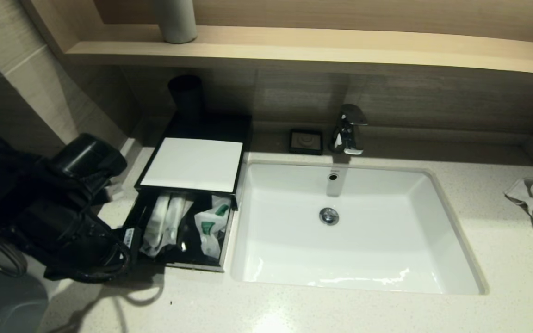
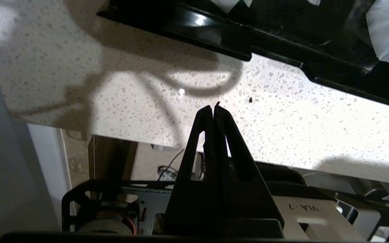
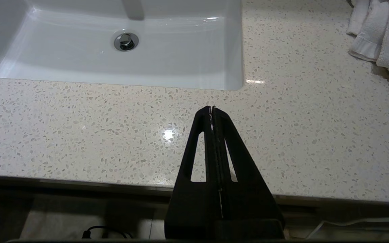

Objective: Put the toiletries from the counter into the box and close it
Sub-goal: Close the drawer

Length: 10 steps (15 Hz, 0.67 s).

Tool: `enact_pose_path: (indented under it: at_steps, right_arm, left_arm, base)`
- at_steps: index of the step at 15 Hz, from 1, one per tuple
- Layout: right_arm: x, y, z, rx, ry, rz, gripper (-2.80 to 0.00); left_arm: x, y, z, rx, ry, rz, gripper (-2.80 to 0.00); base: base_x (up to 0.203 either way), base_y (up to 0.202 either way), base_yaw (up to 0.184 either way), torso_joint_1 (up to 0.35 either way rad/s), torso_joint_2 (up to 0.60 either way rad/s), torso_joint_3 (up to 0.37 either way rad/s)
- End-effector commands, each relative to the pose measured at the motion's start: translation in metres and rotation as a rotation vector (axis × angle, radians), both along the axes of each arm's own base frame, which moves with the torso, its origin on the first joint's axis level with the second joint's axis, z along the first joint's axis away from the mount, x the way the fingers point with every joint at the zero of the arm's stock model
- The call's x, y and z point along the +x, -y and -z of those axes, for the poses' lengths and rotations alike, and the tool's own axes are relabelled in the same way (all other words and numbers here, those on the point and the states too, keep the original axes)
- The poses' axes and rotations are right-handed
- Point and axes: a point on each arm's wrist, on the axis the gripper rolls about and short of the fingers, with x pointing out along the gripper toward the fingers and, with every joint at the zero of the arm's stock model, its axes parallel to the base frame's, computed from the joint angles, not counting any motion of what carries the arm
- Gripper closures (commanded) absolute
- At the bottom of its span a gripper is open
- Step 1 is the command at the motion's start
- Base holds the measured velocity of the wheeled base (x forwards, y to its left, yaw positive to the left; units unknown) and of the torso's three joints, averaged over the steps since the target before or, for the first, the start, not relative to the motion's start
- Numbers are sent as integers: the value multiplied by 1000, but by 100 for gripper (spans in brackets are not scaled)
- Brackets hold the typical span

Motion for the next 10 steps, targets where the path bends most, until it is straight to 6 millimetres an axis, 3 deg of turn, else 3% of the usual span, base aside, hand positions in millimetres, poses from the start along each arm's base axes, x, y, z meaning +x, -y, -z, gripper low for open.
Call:
enact_pose_path:
  at_steps: [1, 10]
  right_arm:
    - [0, 0, 0, -1, -1, 1, 0]
    - [0, 0, 0, -1, -1, -1, 0]
  left_arm:
    - [-6, 0, 6, 5, -14, 5, 0]
    - [1, 2, 24, 10, -9, 23, 0]
  base:
    - [0, 0, 0, 0, 0, 0]
    - [0, 0, 0, 0, 0, 0]
